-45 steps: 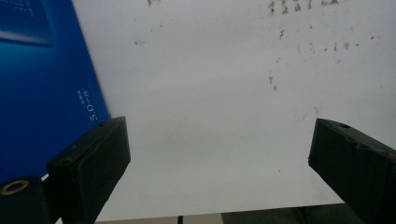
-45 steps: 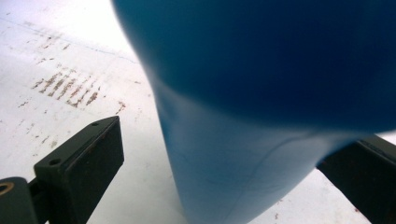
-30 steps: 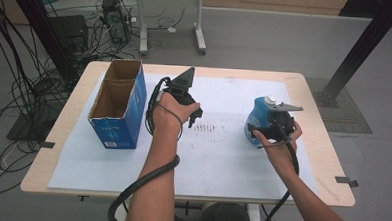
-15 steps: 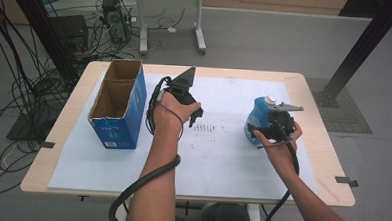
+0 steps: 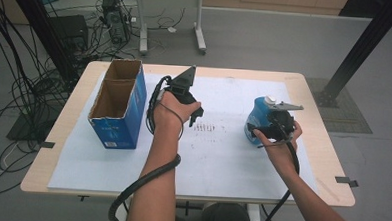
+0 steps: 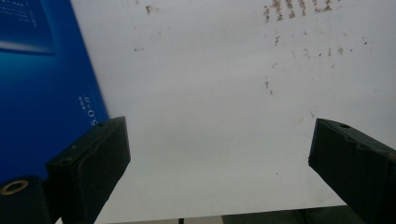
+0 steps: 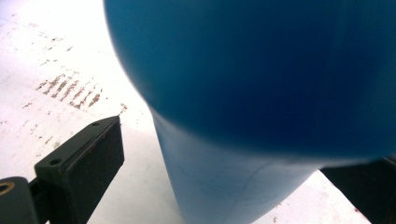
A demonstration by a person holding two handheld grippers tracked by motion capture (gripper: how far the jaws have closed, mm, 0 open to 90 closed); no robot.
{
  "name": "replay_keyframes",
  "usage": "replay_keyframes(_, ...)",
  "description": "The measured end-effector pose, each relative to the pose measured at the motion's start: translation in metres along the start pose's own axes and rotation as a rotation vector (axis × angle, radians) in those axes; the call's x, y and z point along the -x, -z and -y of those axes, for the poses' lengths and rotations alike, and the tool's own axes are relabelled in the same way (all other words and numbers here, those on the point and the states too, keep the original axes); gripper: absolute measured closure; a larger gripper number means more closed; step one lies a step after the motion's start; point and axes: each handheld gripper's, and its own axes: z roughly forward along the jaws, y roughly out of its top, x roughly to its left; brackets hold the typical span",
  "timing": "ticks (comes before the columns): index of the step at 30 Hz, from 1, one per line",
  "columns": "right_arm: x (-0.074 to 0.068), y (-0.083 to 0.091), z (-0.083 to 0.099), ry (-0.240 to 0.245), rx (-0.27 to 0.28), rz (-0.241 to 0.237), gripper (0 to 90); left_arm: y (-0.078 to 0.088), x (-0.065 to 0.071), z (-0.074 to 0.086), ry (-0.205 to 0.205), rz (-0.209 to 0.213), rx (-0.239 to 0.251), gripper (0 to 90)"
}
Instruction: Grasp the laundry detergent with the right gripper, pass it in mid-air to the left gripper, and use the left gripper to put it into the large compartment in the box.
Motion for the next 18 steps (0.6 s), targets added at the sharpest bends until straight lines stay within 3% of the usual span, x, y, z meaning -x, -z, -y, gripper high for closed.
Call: replay_keyframes(18, 0.0016, 0.0007, -0.0010, 0.000, 0.004, 0.001, 2.3, 0.0002, 0.0005, 0.0001, 0.001, 0.000, 0.000, 5.9)
